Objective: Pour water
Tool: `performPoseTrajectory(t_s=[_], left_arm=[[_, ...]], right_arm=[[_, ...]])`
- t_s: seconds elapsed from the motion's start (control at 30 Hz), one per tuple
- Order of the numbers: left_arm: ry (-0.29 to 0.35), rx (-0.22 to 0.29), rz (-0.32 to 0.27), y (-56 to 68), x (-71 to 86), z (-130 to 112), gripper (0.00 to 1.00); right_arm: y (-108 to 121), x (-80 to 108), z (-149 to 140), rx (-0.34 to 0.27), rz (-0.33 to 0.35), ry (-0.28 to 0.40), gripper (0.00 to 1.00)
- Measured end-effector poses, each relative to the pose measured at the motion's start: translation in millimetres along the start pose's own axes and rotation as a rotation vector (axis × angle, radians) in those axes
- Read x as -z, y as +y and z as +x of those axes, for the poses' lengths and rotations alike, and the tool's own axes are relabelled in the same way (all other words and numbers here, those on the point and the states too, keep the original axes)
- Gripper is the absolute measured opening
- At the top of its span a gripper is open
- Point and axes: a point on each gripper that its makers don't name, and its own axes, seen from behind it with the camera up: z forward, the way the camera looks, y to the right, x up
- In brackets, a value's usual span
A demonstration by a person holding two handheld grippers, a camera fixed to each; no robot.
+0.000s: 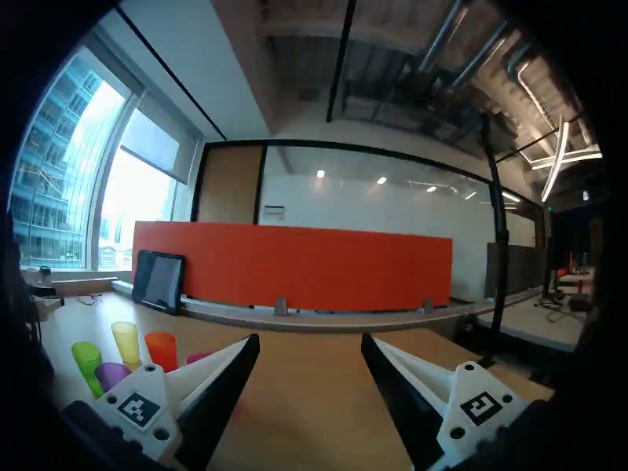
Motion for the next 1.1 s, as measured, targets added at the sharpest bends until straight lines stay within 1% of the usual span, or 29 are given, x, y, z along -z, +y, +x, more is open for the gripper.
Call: performPoseTrajectory(t_s=[0.1, 0.3, 0.6, 0.8, 1.1], left_arm=[[0.000, 0.000, 0.000, -0.2, 0.3, 0.2, 0.97], [0.000, 0.000, 0.000, -0.3, 0.1, 0.2, 0.97], [0.001, 0.000, 0.000, -1.2, 0.2, 0.2, 0.97], [0.001, 0.000, 0.000, -1.1, 0.4, 0.2, 0.97], [0.001, 0.000, 0.000, -1.0, 0.4, -0.2, 0.97]], right_arm=[[-0.5, -2.0, -7.6, -0.026, 0.000, 0.001, 1.00], [-5.5, -3.0, -22.9, -0.039, 0.019, 0.004, 1.00], [-2.0, -3.8, -36.9, -0.076, 0.016, -0.011, 1.00], [2.2, -3.5, -46.5, -0.066, 0.008, -0.024, 1.00], [0.8, -6.0, -56.0, -0.054, 0.013, -0.041, 1.00]])
